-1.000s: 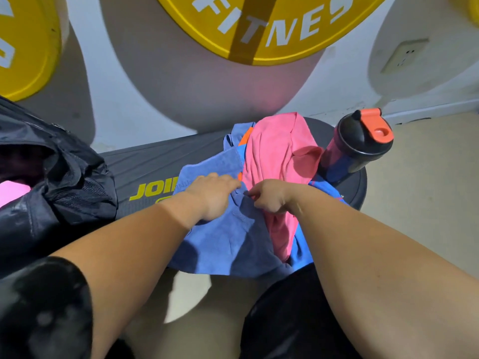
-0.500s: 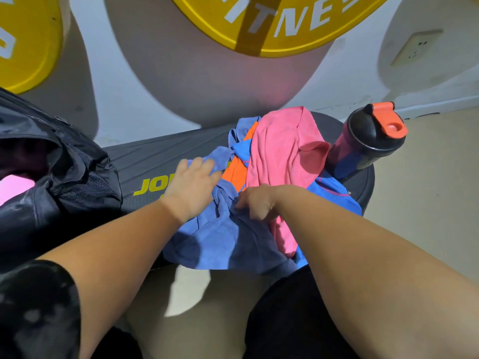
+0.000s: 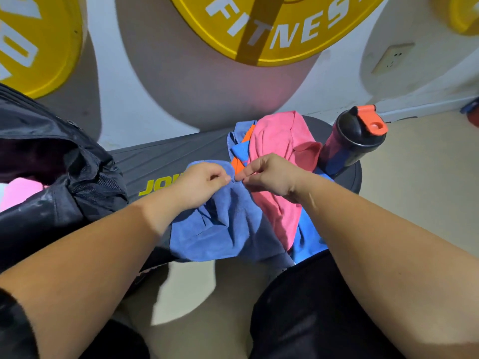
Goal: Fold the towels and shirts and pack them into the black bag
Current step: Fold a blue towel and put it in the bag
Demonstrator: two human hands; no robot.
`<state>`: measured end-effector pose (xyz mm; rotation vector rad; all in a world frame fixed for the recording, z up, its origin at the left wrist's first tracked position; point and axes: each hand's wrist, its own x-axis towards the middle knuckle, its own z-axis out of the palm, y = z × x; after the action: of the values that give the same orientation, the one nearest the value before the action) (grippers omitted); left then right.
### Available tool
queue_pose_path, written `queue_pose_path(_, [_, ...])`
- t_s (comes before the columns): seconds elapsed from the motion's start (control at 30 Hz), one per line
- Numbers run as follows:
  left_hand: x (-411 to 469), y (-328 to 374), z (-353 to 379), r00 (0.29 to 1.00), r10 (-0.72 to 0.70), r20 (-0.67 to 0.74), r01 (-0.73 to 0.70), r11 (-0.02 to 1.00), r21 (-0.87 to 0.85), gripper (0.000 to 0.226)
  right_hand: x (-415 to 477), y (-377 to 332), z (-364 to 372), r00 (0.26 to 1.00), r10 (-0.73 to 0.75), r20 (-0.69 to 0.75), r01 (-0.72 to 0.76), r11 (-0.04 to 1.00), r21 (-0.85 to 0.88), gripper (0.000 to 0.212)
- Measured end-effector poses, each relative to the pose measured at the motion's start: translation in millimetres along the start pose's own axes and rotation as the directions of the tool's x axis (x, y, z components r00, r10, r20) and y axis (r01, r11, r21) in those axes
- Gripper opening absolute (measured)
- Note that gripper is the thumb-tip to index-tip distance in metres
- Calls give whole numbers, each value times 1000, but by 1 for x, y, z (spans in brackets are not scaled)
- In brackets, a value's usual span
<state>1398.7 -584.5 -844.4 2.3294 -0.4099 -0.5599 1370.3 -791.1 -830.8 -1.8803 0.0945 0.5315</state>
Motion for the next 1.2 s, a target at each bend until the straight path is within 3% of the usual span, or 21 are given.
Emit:
queue_pose_path(0.13, [-36,22,-33,996,-12,-92,4,996,-86,17,-20,-29,18,990,-143,-16,143,990,-21,8])
queue_pose_path(0.3, [-82,49,-71,981,90,-173,-110,988,-108,17,-43,-62,30,967,-252,-43,254,965,62,30])
queue_pose_path(0.43, [-110,74,-103,940,142,-310,-194,971,-143,16,-61,-81,38,938,-334,-91,326,941,-96,26])
queue_pose_path(0.5, [-122,86,-121,905,197,-376,-238,969,-65,15,-65,-85,38,898,-389,-205,354,916,-188,15])
queue_pose_path(0.6, [-140,98,-148,841,270,-470,-247,963,111,17,-73,-98,31,820,-461,-338,427,887,-176,12])
queue_pose_path(0.7, [-153,101,-167,860,308,-407,-202,938,283,17,-90,-122,23,796,-515,-319,485,857,-172,15])
queue_pose_path(0.83, [-167,95,-175,840,268,-471,-204,962,184,19,-107,-138,7,841,-502,-199,418,838,-350,6])
queue_pose_path(0.97, [-179,100,-177,803,241,-545,-224,970,98,18,-111,-120,-2,889,-425,-170,283,801,-527,7])
queue_pose_path(1.1, [-185,99,-181,737,235,-634,-200,971,128,20,-113,-89,-18,918,-303,-257,138,851,-507,23])
queue_pose_path(1.2, [-183,85,-178,730,190,-656,-103,980,170,20,-123,-68,-29,937,-189,-293,49,904,-426,32])
